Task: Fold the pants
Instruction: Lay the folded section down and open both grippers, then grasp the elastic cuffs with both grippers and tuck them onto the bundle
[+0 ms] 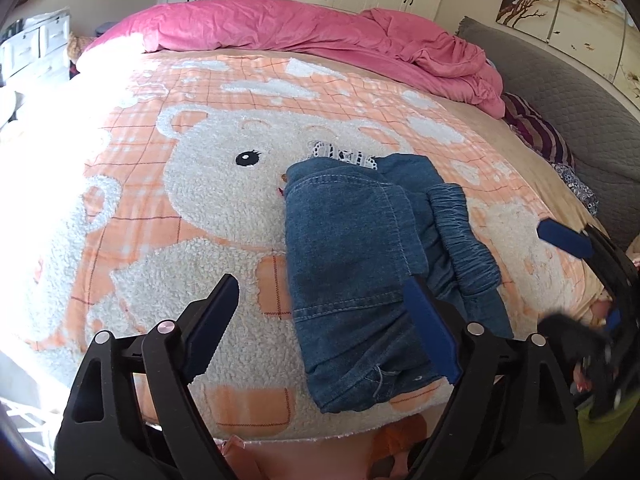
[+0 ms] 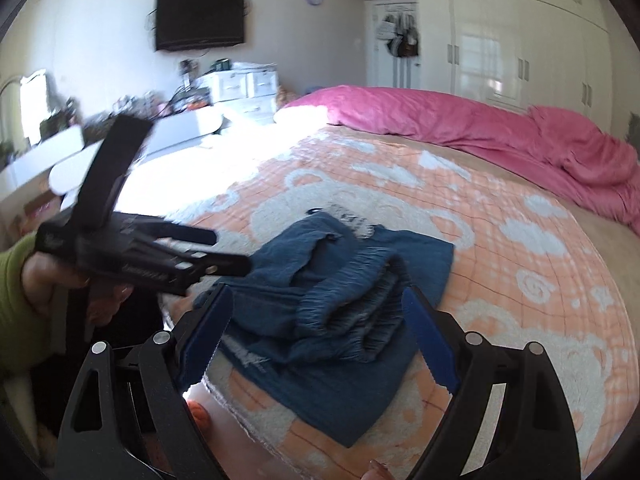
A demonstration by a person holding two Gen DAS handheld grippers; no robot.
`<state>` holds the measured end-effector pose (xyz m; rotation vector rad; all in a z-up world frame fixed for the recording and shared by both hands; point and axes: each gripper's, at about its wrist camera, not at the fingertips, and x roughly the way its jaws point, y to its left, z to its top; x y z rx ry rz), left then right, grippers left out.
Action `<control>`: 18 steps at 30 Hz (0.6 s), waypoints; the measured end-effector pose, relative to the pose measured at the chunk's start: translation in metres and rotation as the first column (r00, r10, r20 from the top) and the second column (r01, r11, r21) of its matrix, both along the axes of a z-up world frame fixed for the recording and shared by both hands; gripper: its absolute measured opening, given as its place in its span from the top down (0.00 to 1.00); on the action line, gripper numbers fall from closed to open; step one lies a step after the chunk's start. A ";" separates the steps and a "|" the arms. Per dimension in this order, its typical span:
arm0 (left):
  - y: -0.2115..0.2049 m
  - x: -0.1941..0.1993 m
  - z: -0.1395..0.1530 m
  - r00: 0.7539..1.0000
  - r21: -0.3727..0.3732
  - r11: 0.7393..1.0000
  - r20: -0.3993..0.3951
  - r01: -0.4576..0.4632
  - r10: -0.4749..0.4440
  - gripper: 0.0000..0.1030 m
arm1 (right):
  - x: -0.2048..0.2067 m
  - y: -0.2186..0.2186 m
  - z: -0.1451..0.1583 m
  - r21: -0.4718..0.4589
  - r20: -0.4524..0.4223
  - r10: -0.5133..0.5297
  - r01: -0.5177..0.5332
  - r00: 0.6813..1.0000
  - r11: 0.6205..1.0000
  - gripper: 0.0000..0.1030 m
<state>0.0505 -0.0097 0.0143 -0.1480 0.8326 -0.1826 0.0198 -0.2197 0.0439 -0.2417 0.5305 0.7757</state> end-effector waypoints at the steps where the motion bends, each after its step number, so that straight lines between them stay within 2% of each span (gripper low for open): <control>1: 0.001 0.003 0.000 1.000 -0.006 1.000 -0.005 -0.004 0.004 0.25 | -0.003 0.006 -0.001 -0.022 0.010 0.020 -0.020 1.000 1.000 0.17; 3: 0.005 0.013 0.002 1.000 -0.018 1.000 -0.012 -0.011 0.011 0.25 | -0.008 0.018 -0.005 -0.066 0.024 0.051 -0.050 0.998 0.997 0.18; 6: 0.007 0.034 0.000 0.999 -0.023 1.000 -0.049 0.002 -0.003 0.25 | -0.012 0.036 -0.013 -0.130 0.028 0.096 -0.092 0.995 0.987 0.33; 8: 0.006 0.048 -0.004 0.997 -0.028 1.000 -0.076 0.011 -0.014 0.33 | -0.011 0.049 -0.017 -0.174 0.033 0.122 -0.114 0.992 0.978 0.37; 11: 0.005 0.065 -0.013 0.995 -0.049 0.999 -0.099 0.010 -0.015 0.35 | -0.009 0.069 -0.025 -0.217 0.051 0.154 -0.140 0.987 0.966 0.41; 12: 0.005 0.070 -0.018 0.995 -0.050 0.999 -0.102 0.004 -0.009 0.35 | -0.007 0.076 -0.030 -0.237 0.048 0.174 -0.158 0.984 0.959 0.50; 13: 0.005 0.073 -0.023 0.994 -0.055 0.998 -0.106 0.003 -0.009 0.35 | -0.007 0.081 -0.037 -0.263 0.033 0.197 -0.182 0.980 0.948 0.76; 14: 0.006 0.074 -0.028 0.994 -0.061 0.998 -0.112 0.000 -0.007 0.35 | -0.008 0.084 -0.046 -0.291 -0.001 0.222 -0.213 0.975 0.933 0.90; 15: 0.007 0.076 -0.033 0.993 -0.066 0.998 -0.118 -0.001 -0.006 0.35 | -0.008 0.085 -0.052 -0.308 -0.031 0.232 -0.230 0.972 0.923 0.95; 18: 0.011 0.075 -0.037 0.994 -0.082 0.997 -0.106 0.011 -0.020 0.33 | -0.008 0.077 -0.061 -0.281 -0.107 0.234 -0.255 0.966 0.925 0.95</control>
